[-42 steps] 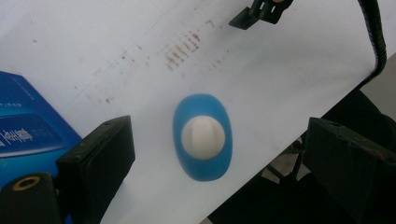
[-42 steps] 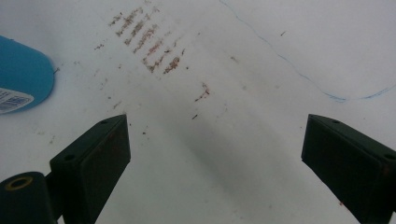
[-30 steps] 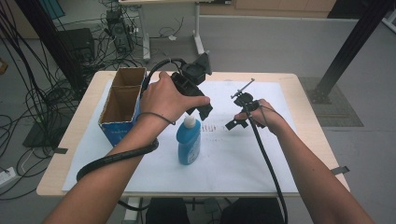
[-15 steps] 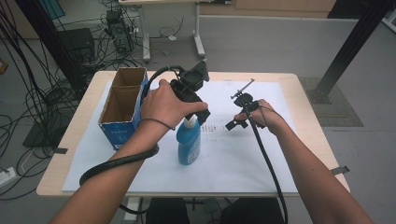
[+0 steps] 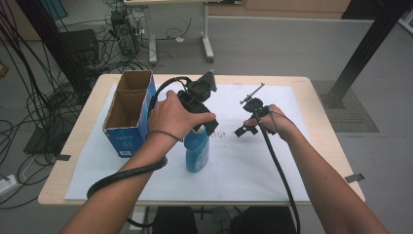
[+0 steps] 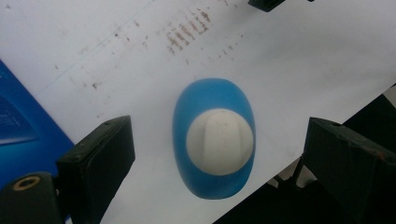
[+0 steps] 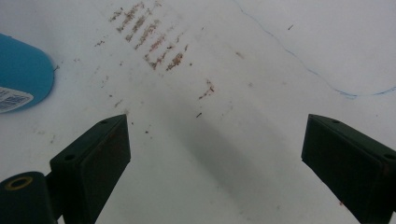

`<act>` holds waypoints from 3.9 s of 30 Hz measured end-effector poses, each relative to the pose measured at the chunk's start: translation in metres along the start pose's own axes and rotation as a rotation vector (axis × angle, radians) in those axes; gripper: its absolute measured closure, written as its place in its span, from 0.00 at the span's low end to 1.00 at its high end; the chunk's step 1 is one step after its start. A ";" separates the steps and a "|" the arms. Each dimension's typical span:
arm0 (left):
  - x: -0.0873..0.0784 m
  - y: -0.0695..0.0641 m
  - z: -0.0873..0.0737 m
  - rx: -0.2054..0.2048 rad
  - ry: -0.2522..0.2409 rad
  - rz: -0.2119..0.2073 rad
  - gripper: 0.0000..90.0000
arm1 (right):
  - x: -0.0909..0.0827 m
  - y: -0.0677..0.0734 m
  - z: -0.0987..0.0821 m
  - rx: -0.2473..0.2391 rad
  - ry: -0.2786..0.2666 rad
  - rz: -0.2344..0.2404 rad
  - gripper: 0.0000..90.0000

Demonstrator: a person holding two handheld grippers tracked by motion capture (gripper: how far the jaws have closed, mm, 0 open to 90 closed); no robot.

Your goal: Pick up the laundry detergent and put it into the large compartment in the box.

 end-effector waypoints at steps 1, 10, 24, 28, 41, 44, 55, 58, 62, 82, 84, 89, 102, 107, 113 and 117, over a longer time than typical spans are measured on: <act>0.001 0.000 0.000 0.000 0.002 -0.002 0.11 | 0.000 0.000 0.000 0.000 0.000 0.000 0.08; 0.006 -0.001 -0.002 -0.009 -0.012 -0.007 0.11 | 0.000 0.000 0.000 0.000 0.000 -0.002 0.08; 0.022 -0.002 -0.004 -0.011 -0.011 -0.022 0.10 | 0.001 -0.001 -0.001 -0.002 -0.001 -0.001 0.08; 0.025 -0.003 -0.006 -0.012 -0.008 -0.027 0.08 | 0.001 -0.001 -0.002 0.001 0.006 -0.002 0.08; 0.036 -0.005 -0.009 -0.014 -0.004 -0.019 0.09 | 0.002 0.000 -0.002 0.003 0.004 0.004 0.08; 0.038 -0.005 -0.009 -0.018 -0.008 -0.018 0.09 | 0.002 0.000 -0.003 0.001 0.004 0.005 0.08; 0.046 -0.005 -0.012 -0.026 -0.004 -0.023 0.09 | 0.002 0.000 -0.004 0.000 0.006 0.003 0.08; 0.047 -0.004 -0.012 -0.030 -0.005 -0.022 0.09 | 0.002 0.000 -0.004 0.001 0.005 0.004 0.08; 0.047 -0.003 -0.012 -0.031 -0.007 -0.019 0.09 | 0.002 -0.001 -0.004 -0.004 0.005 0.003 0.08; 0.045 -0.004 -0.012 -0.033 -0.007 -0.023 0.09 | 0.001 -0.001 -0.004 -0.007 0.006 -0.001 0.08; 0.044 -0.005 -0.011 -0.032 -0.010 -0.023 0.09 | 0.000 0.000 -0.004 -0.007 0.007 -0.001 0.08; 0.043 -0.004 -0.011 -0.034 -0.013 -0.022 0.09 | 0.000 0.000 -0.004 -0.009 0.004 -0.003 0.08; 0.043 -0.003 -0.012 -0.040 -0.010 -0.023 0.09 | -0.001 0.000 -0.004 -0.006 0.004 0.002 0.08; 0.043 -0.004 -0.012 -0.041 -0.013 -0.028 0.09 | 0.000 0.002 -0.004 -0.004 0.012 -0.002 0.08; 0.042 -0.004 -0.012 -0.039 -0.011 -0.023 0.09 | -0.001 0.002 -0.004 -0.009 0.011 -0.002 0.08; 0.041 -0.005 -0.011 -0.037 -0.011 -0.021 0.09 | -0.001 0.001 -0.004 -0.013 0.008 -0.001 0.08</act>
Point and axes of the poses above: each handheld gripper's, and its own axes: x roughly forward along the jaws, z roughly out of its top, y roughly to its left, the point moved 4 cm from there along x, roughly forward along the jaws, and after that the axes turned 8 degrees about x, right-handed, at the moved point
